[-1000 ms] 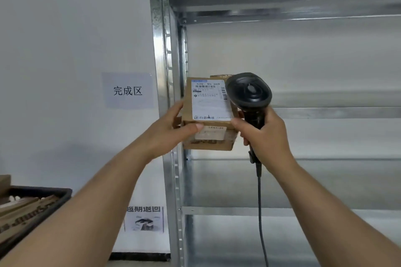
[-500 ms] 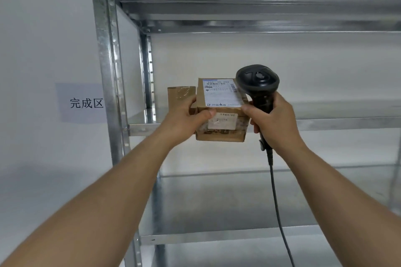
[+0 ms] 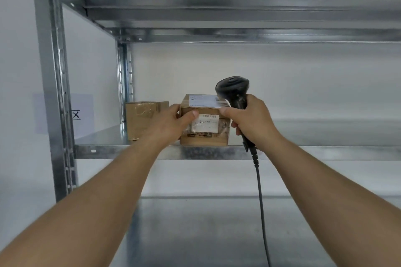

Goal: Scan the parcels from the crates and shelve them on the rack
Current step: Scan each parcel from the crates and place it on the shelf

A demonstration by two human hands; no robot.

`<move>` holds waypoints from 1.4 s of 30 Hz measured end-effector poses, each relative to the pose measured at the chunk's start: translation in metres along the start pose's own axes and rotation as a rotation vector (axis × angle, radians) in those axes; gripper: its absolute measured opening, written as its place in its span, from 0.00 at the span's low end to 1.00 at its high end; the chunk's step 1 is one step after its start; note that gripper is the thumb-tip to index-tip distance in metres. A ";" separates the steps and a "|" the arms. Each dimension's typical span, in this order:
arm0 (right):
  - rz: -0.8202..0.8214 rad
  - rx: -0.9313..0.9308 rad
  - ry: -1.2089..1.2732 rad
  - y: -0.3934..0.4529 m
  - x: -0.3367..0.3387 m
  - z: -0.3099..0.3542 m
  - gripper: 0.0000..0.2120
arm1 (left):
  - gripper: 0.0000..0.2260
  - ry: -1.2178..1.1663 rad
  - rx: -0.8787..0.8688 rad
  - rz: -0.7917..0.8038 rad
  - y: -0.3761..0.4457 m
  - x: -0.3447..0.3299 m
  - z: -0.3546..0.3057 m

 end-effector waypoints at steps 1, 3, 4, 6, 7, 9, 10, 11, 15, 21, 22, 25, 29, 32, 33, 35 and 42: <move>0.019 -0.009 -0.015 0.005 -0.005 -0.002 0.10 | 0.18 0.026 0.007 -0.018 0.002 0.000 0.002; 0.051 -0.033 -0.044 0.014 -0.016 -0.009 0.11 | 0.18 0.075 0.022 -0.046 0.006 0.000 0.009; 0.060 -0.044 -0.060 0.018 -0.021 -0.013 0.11 | 0.18 0.060 0.032 -0.052 0.007 0.000 0.015; 0.066 -0.068 -0.091 0.025 -0.032 -0.021 0.13 | 0.19 -0.017 0.052 -0.045 0.010 -0.004 0.026; 0.063 -0.080 -0.108 0.029 -0.037 -0.025 0.13 | 0.18 -0.038 0.063 -0.037 0.011 -0.005 0.032; 0.059 -0.096 -0.120 0.035 -0.045 -0.030 0.13 | 0.15 -0.034 0.076 -0.029 0.013 -0.006 0.041; 0.059 -0.102 -0.121 0.039 -0.049 -0.032 0.14 | 0.13 -0.030 0.071 -0.033 0.015 -0.006 0.045; 0.061 -0.108 -0.124 0.043 -0.052 -0.032 0.14 | 0.13 -0.025 0.057 -0.038 0.017 -0.006 0.045; 0.058 -0.143 -0.125 0.056 -0.065 -0.033 0.13 | 0.15 0.225 0.009 -0.064 0.020 0.003 0.038; 0.059 -0.164 -0.153 0.068 -0.082 -0.033 0.12 | 0.14 0.394 -0.006 -0.152 0.028 0.014 0.054; 0.063 -0.169 -0.156 0.070 -0.085 -0.034 0.12 | 0.13 0.426 -0.017 -0.159 0.029 0.016 0.057; 0.069 -0.173 -0.176 0.076 -0.092 -0.033 0.12 | 0.11 0.458 -0.061 -0.199 0.033 0.021 0.060; 0.070 -0.160 -0.192 0.081 -0.099 -0.032 0.12 | 0.12 0.452 -0.043 -0.216 0.036 0.023 0.069; 0.075 -0.165 -0.173 0.081 -0.100 -0.033 0.13 | 0.14 0.489 -0.051 -0.234 0.035 0.025 0.069; 0.076 -0.165 -0.160 0.081 -0.099 -0.033 0.13 | 0.15 0.489 -0.049 -0.233 0.035 0.025 0.069; 0.075 -0.159 -0.131 0.079 -0.096 -0.032 0.14 | 0.15 0.468 -0.038 -0.223 0.034 0.025 0.071; 0.039 -0.065 -0.044 0.044 -0.072 -0.031 0.12 | 0.19 0.408 0.006 -0.198 0.010 0.030 0.062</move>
Point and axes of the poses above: each hand's wrist, its own y-axis towards the middle knuckle, its own x-axis out of the back of the hand, z = x × y, the point moved 10 cm from there along y, towards the middle knuckle, and after that the axes turned 11 degrees about -x, right-handed, at the moved point
